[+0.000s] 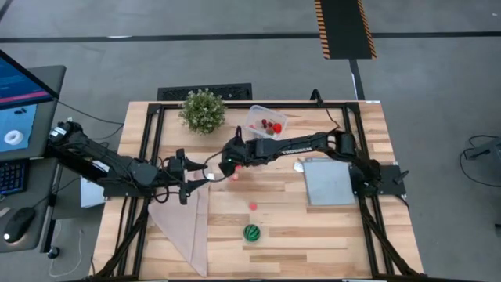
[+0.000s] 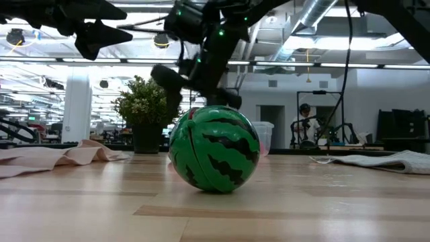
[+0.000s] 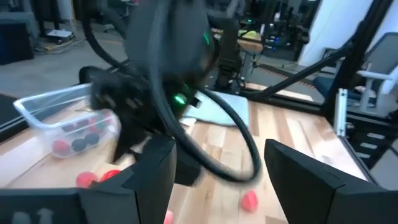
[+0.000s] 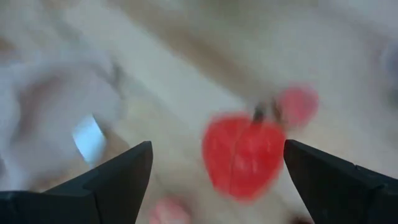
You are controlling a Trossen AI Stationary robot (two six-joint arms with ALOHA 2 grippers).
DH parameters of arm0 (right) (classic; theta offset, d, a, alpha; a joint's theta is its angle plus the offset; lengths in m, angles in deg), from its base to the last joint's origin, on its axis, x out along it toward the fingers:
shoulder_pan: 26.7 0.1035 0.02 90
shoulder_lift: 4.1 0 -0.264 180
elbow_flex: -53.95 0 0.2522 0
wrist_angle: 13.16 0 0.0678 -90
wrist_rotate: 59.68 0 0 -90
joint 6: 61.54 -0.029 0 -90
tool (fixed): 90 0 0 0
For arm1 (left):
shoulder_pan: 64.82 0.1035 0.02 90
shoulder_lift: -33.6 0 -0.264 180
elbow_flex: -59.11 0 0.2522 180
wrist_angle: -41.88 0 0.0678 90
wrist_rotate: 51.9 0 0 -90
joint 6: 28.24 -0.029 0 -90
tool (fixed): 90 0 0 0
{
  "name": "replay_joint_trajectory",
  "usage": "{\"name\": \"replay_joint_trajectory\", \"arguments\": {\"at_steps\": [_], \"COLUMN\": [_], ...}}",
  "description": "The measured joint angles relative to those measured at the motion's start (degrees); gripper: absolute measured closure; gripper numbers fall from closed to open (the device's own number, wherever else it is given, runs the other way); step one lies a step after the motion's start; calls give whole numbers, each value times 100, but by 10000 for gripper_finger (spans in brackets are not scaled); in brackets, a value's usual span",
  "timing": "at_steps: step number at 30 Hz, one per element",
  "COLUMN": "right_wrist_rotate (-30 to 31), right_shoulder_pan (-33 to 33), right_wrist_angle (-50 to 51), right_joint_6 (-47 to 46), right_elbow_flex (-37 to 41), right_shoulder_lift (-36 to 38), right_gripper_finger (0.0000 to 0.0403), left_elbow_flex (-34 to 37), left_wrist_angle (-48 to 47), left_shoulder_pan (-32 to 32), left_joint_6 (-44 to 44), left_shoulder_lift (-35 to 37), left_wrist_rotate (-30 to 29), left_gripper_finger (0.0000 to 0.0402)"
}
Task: Pick and placing Produce into tupperware
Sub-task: Put the apple into the transparent bin
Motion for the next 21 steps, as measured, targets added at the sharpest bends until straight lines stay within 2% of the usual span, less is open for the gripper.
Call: {"name": "replay_joint_trajectory", "arguments": {"at_steps": [2, 21], "right_wrist_rotate": [-177, -168], "right_shoulder_pan": [-1, -202], "right_wrist_angle": [132, -250], "right_joint_6": [79, 396], "right_elbow_flex": [39, 0], "right_shoulder_lift": [-49, -424], "right_gripper_finger": [18, 19], "left_elbow_flex": [0, 0], "left_wrist_angle": [-6, -47], "left_shoulder_pan": [1, 4], "left_joint_6": [0, -22], "left_shoulder_lift": [0, 0], "left_wrist_rotate": [-46, -102], "left_gripper_finger": [166, 166]}}
